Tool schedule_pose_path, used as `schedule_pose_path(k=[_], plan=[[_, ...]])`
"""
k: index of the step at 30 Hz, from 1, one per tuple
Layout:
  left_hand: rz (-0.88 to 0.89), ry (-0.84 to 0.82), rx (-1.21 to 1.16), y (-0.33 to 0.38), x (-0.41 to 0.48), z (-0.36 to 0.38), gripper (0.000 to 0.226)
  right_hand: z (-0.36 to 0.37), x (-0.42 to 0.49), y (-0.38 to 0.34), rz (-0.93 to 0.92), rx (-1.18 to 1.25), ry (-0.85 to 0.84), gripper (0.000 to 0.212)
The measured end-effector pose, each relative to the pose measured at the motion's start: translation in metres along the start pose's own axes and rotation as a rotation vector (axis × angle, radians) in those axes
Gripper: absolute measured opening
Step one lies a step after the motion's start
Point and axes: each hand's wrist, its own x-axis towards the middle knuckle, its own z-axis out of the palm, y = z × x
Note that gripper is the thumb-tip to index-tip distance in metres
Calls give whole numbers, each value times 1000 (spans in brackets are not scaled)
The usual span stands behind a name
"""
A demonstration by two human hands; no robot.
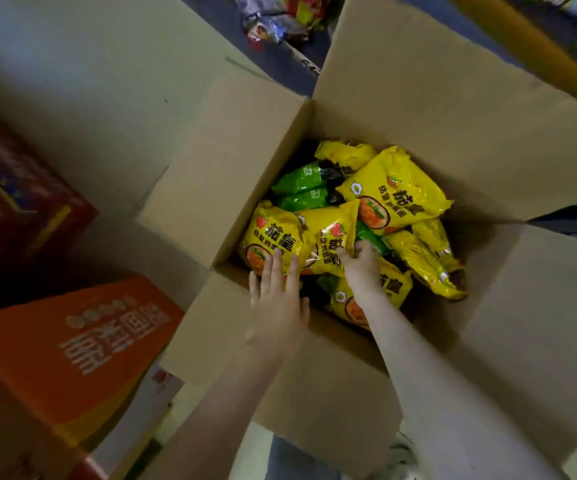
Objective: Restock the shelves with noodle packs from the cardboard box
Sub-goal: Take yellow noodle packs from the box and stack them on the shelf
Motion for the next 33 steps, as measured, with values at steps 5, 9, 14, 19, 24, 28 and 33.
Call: schedule_pose_path(k=[5, 9, 14, 19, 24, 28, 33], plan=[[-33, -37, -36, 20, -12, -30, 65, -27, -44, -8, -202, -58, 13, 5], [-13, -71, 29, 44, -29, -65, 65, -59, -96, -14, -406, -253, 52, 12], [87, -83, 71, 93, -73, -102, 71, -142, -173, -15, -408, -338, 110, 17], [312, 117, 190, 161, -143, -128, 95, -249, -251, -9, -509, -367, 193, 24], [686, 488, 389, 242, -229, -167, 84, -377, -346, 10, -585, -325, 366, 24], [892, 665, 402, 313, -282, -207, 68, -477, -418, 35, -647, -184, 476, 21], [1167, 771, 331, 403, -331, -241, 98, -576, -487, 64, -696, -117, 540, 20]])
